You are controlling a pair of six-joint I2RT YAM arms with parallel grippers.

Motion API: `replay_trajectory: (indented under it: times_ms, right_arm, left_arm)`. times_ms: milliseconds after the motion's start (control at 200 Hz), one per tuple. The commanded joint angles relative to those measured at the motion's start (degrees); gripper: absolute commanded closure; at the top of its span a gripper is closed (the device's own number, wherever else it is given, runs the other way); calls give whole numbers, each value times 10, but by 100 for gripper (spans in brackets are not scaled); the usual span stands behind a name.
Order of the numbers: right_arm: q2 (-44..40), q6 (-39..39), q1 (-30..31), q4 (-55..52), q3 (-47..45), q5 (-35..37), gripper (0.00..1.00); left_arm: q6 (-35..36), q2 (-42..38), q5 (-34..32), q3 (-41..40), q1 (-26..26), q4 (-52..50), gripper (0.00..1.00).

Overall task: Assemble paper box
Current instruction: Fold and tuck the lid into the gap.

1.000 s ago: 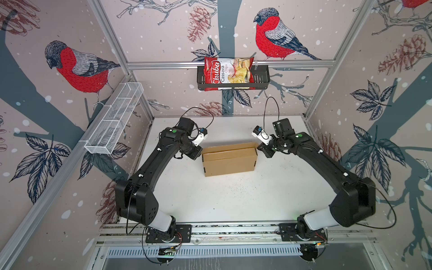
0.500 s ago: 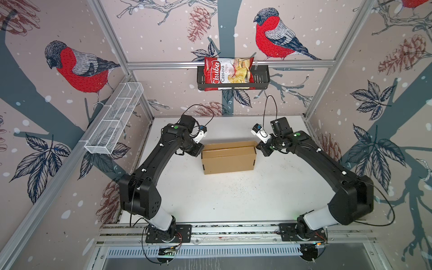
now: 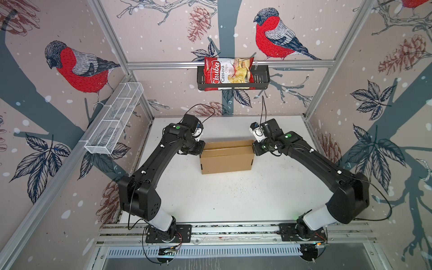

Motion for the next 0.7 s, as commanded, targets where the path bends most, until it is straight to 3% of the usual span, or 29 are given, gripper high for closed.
replay_trajectory:
  times_ms: [0, 435, 695]
  right_arm:
    - [3, 68, 11, 4, 13, 23, 95]
    - [6, 193, 44, 16, 12, 83, 94]
    - [9, 230, 60, 17, 12, 123, 94]
  left_arm:
    - [-43, -3, 15, -8, -8, 32, 99]
    - [-137, -6, -39, -24, -34, 58, 98]
    - [-173, -9, -77, -27, -40, 59, 97]
